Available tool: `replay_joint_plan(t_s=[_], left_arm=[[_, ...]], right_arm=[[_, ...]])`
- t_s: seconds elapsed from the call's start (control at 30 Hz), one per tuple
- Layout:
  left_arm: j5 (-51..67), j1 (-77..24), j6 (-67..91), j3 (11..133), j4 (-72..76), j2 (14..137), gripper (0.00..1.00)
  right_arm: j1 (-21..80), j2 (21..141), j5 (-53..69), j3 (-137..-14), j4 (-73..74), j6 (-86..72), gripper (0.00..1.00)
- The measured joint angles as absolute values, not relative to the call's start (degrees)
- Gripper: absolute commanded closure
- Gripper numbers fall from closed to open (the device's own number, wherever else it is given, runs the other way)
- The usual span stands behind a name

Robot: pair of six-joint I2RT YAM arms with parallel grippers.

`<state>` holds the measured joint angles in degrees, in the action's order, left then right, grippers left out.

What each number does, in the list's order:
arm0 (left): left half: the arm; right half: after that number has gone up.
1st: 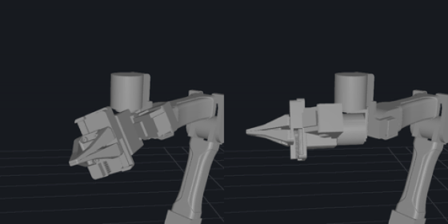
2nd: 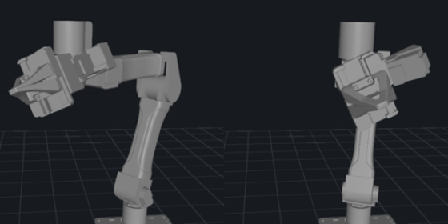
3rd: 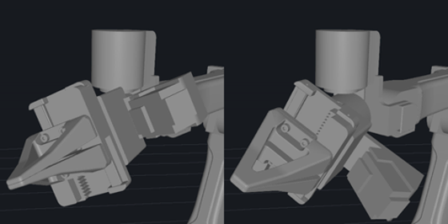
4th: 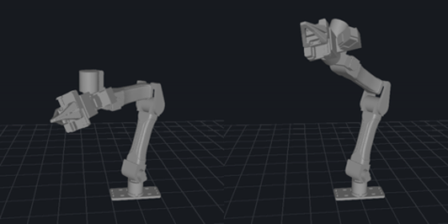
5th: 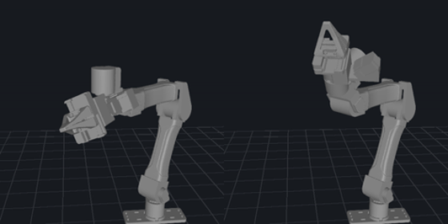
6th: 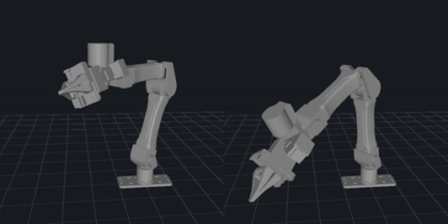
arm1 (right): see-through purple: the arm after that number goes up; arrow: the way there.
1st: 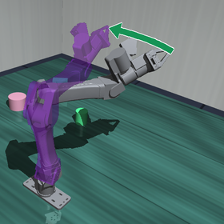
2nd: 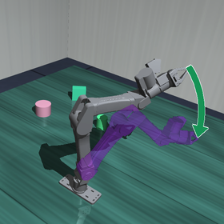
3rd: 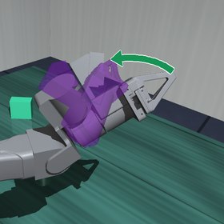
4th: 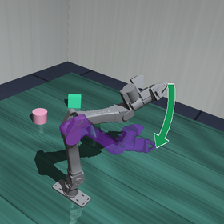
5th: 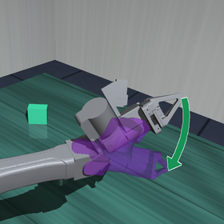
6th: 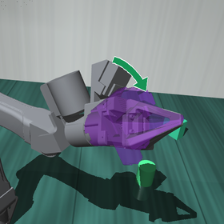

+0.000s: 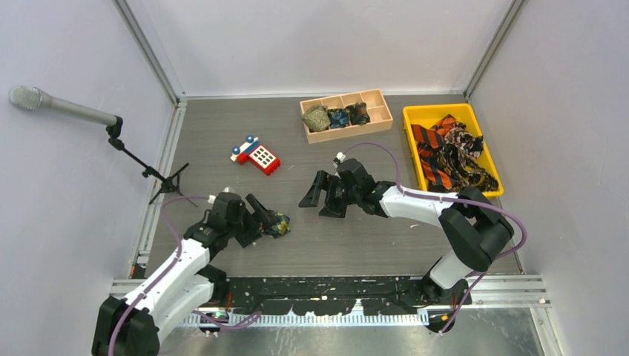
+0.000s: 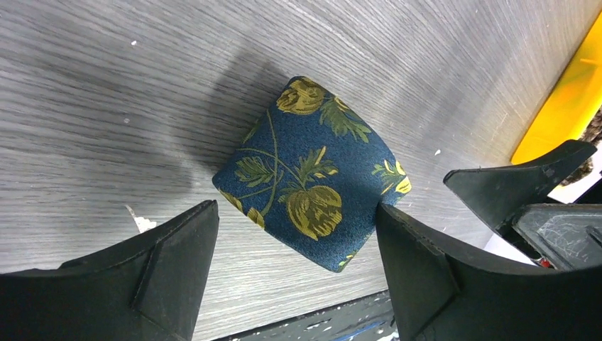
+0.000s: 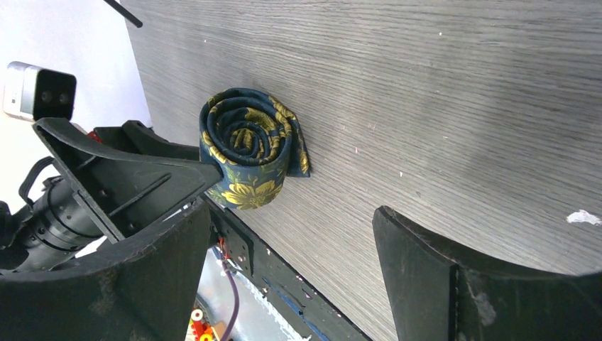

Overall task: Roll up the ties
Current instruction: Pick up the tie at the center of the board.

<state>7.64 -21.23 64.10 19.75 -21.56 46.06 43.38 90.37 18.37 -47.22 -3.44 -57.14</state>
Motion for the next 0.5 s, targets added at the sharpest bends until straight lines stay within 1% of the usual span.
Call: replay_joint_plan(t_s=[0.3, 0.5], left_arm=[[3.4, -21.2, 54.6, 27.8, -29.4, 45.6, 0.10], [-1.2, -21.2, 47.6, 28.2, -30.8, 43.7, 0.09]], right_arm=[[43.4, 90.4, 18.9, -47.2, -3.4, -57.1, 0.12], [43.4, 90.3, 19.6, -47.2, -3.5, -56.9, 0.12]])
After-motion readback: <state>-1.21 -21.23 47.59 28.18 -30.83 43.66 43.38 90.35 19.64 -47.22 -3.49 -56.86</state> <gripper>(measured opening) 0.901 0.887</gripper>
